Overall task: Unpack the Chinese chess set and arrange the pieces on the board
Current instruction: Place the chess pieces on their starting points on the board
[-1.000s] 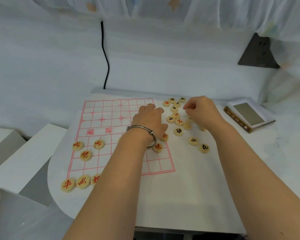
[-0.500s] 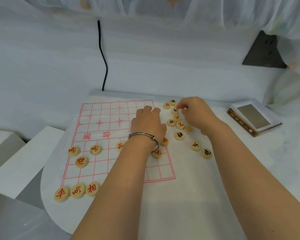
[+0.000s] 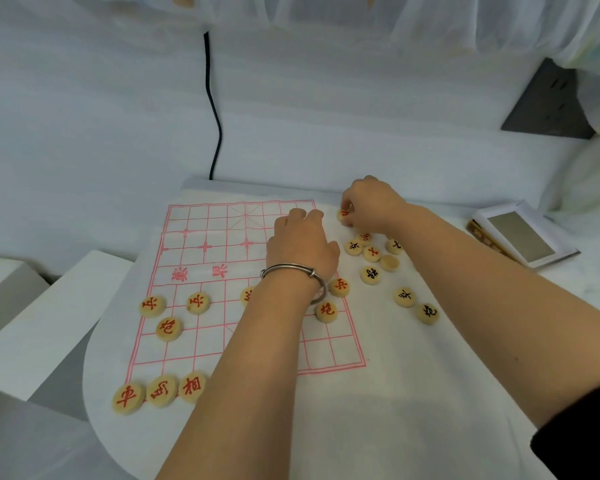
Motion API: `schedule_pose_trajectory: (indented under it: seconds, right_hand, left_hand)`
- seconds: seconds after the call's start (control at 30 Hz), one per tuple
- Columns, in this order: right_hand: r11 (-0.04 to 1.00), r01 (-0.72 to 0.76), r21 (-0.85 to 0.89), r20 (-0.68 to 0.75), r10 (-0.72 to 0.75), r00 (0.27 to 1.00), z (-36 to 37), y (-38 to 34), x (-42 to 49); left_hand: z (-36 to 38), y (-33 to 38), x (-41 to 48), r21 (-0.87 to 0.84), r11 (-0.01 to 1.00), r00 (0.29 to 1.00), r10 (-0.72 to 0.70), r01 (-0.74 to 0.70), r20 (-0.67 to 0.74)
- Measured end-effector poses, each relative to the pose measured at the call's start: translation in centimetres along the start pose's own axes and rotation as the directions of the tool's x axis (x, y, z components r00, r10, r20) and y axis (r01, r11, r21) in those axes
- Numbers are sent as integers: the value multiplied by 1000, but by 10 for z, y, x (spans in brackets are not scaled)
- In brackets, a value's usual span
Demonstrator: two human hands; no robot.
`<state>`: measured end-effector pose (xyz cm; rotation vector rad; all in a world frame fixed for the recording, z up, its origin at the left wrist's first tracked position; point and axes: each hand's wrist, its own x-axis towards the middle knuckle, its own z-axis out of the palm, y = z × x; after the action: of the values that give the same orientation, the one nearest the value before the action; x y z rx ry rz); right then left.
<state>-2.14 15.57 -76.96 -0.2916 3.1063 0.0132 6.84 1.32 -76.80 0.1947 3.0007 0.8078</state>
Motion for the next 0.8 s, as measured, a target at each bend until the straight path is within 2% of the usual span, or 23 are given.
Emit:
schedule_pose_trajectory:
  seconds: [0.23, 0.5, 0.67, 0.8]
  right_hand:
    - [998, 12, 54, -89, -7, 996, -12, 14, -17]
    - [999, 37, -13, 17, -36, 999, -17, 38, -59]
    - [997, 45, 58, 61, -48, 997, -4, 31, -64]
    - [991, 35, 128, 41, -40, 998, -7, 26, -60]
  left_hand:
    - [1, 1, 0, -8, 1000, 1000, 8, -8, 6]
    - [2, 9, -5, 0, 1000, 999, 32, -32, 34]
    - [0, 6, -6, 34, 999, 996, 26, -29, 82]
    - [-2, 4, -6, 39, 999, 995, 19, -23, 98]
